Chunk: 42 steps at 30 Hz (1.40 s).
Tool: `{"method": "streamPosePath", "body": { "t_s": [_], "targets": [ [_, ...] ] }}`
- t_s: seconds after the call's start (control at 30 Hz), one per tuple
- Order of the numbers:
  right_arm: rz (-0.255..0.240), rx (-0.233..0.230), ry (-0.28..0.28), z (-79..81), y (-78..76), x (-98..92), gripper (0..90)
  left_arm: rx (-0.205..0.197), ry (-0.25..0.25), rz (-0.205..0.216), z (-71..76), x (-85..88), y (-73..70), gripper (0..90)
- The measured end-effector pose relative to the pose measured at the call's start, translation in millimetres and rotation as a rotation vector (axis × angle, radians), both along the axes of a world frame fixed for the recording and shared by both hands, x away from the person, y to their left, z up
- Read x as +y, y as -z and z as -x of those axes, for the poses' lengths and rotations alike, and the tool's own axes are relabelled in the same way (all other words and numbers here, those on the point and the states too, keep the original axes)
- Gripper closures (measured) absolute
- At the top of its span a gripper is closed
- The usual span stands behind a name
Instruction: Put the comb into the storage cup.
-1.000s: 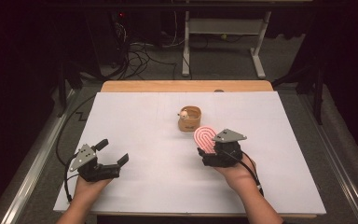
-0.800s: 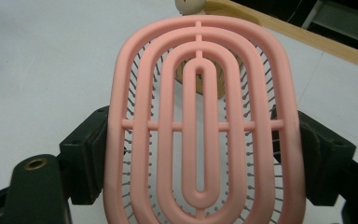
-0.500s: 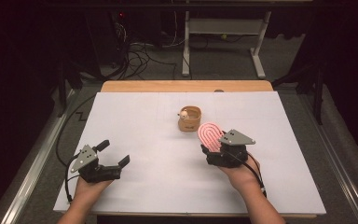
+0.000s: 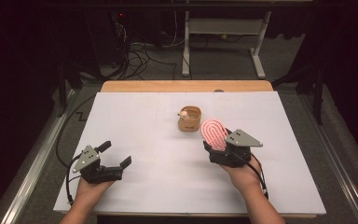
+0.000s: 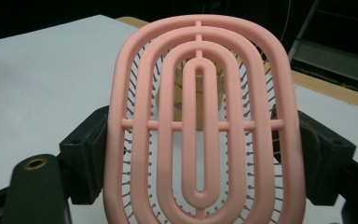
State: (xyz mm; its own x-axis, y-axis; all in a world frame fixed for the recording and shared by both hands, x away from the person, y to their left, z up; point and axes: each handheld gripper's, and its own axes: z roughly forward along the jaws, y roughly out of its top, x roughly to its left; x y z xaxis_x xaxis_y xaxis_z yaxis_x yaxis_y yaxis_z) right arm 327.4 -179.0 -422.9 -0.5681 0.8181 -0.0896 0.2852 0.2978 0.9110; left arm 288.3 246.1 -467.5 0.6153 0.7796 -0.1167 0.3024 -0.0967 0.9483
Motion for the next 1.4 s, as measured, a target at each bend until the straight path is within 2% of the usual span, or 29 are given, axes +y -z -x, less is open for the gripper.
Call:
{"method": "streamPosePath", "body": {
  "t_s": [0.43, 0.53, 0.7, 0.8, 0.9, 1.03, 1.23, 1.4],
  "targets": [
    [-0.007, -0.043, -0.011, 2.3, -3.4, 5.2, 20.6, 0.009, 0.012, 0.009, -0.1, -4.6, -4.6, 0.3],
    [-0.014, -0.051, -0.012, 1.7, -5.0, 6.0, 20.6, 0.002, 0.018, 0.008, -0.8, -9.0, -12.6, 0.3],
    [-0.011, -0.071, -0.018, 2.3, -9.2, 7.6, 20.5, -0.009, 0.043, -0.031, -4.8, -22.2, -27.8, 0.3],
    [-0.006, -0.079, -0.018, 2.3, -11.1, 7.7, 20.6, -0.017, 0.060, -0.036, -10.2, -30.5, -37.6, 0.3],
    [-0.010, -0.092, -0.013, 2.5, -12.7, 7.6, 20.5, -0.030, 0.083, -0.041, -18.3, -43.0, -48.8, 0.3],
    [-0.003, -0.098, -0.007, 2.3, -12.9, 8.1, 20.5, -0.032, 0.113, -0.045, -29.0, -63.2, -55.4, 0.1],
    [0.011, -0.104, 0.004, -0.2, -13.6, 6.4, 20.5, -0.017, 0.175, -0.037, -44.0, -100.0, -56.8, 0.0],
    [0.016, -0.108, 0.005, -0.5, -13.0, 6.6, 20.5, -0.008, 0.217, -0.005, -50.3, -118.7, -56.0, 0.0]
  ]
}}
